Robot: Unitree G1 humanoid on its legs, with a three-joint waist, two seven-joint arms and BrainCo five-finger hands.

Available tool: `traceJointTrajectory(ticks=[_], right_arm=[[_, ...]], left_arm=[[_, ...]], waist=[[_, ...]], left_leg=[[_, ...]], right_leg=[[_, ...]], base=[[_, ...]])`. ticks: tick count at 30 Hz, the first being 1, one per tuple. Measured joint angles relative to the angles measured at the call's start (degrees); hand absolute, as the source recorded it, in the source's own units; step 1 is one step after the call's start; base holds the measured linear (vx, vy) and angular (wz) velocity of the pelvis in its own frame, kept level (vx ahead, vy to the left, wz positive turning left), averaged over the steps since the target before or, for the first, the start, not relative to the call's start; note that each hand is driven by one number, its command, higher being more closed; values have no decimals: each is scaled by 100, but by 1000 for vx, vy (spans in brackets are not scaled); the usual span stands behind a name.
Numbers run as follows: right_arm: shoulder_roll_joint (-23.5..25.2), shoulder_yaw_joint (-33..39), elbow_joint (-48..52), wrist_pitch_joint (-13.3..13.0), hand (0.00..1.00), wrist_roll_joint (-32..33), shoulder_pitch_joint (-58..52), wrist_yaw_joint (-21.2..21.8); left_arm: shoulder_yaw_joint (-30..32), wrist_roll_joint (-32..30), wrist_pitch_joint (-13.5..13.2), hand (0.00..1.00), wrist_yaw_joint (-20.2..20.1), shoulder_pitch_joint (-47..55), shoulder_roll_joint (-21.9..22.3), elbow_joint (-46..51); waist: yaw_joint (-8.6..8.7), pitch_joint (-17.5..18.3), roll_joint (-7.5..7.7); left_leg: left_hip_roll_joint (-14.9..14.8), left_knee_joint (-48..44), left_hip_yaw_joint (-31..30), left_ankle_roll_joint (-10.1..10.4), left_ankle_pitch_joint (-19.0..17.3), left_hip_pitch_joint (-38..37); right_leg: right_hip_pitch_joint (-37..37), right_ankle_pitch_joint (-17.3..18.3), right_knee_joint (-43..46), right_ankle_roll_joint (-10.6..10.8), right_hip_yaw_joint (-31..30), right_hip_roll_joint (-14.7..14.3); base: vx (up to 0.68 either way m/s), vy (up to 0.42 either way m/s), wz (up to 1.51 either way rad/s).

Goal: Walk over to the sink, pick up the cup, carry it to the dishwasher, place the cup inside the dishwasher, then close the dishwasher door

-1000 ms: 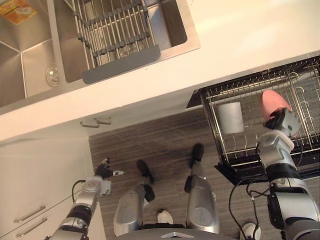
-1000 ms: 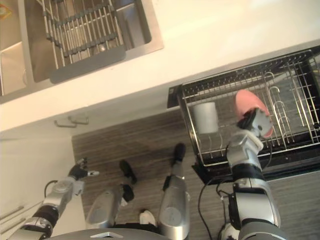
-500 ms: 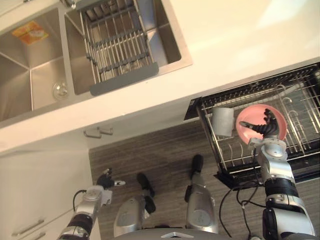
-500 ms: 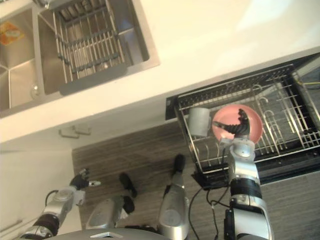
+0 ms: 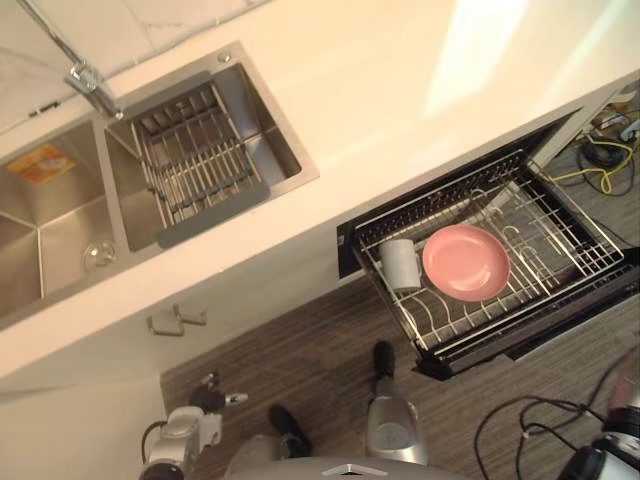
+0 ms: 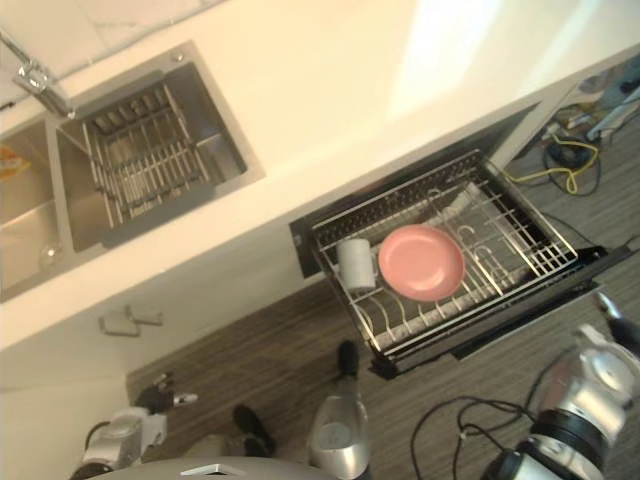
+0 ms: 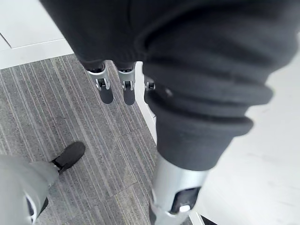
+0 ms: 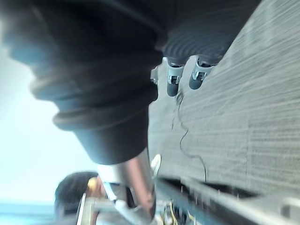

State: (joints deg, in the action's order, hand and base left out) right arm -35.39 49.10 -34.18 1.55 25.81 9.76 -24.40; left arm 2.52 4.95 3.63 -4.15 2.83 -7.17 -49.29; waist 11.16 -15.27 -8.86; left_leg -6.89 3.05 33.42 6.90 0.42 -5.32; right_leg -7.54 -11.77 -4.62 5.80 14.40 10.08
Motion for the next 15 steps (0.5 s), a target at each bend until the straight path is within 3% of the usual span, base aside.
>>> traceJointTrajectory(ticks=[1, 4, 6, 10, 15], right_arm=[[-38, 166, -194, 51, 100, 304, -23, -50], [-120, 329, -825, 362, 100, 873, -64, 16], [-111, 325, -1138, 626, 100, 1055, -61, 284], [-22, 129, -1594, 1032, 100, 1296, -12, 1317], [390, -347, -1626, 1170, 100, 1322, 308, 2362]], left_arm=[[-1, 1, -40, 0, -18, 9, 0, -83], [-27, 0, -47, 0, -49, 7, 3, -184], [-45, -2, -45, 0, -100, 9, 3, -229], [-172, -2, -27, 0, -153, -97, 15, -334], [-272, 0, 96, 0, -257, -377, 63, -288]], waist=[[66, 18, -21], [123, 60, -80], [132, 87, -122], [143, 132, -300], [26, -119, -454]], left_leg=[[-1, 0, 8, 2, -2, -37], [-1, -33, 75, 0, -44, -109], [-1, -116, 122, -3, -101, -90], [17, -210, 126, -21, -169, 47], [35, -201, 123, -40, -114, 149]], right_leg=[[34, 5, 0, 0, -7, -5], [76, 70, -1, 7, -81, -10], [54, 63, -1, -3, -99, 10], [-60, 25, -1, 15, -106, 78], [-242, 38, 147, 11, -125, 132]], base=[[18, 2, -7], [-11, 4, -12], [-21, 5, -12], [-4, 1, -1], [-26, 0, 1]])
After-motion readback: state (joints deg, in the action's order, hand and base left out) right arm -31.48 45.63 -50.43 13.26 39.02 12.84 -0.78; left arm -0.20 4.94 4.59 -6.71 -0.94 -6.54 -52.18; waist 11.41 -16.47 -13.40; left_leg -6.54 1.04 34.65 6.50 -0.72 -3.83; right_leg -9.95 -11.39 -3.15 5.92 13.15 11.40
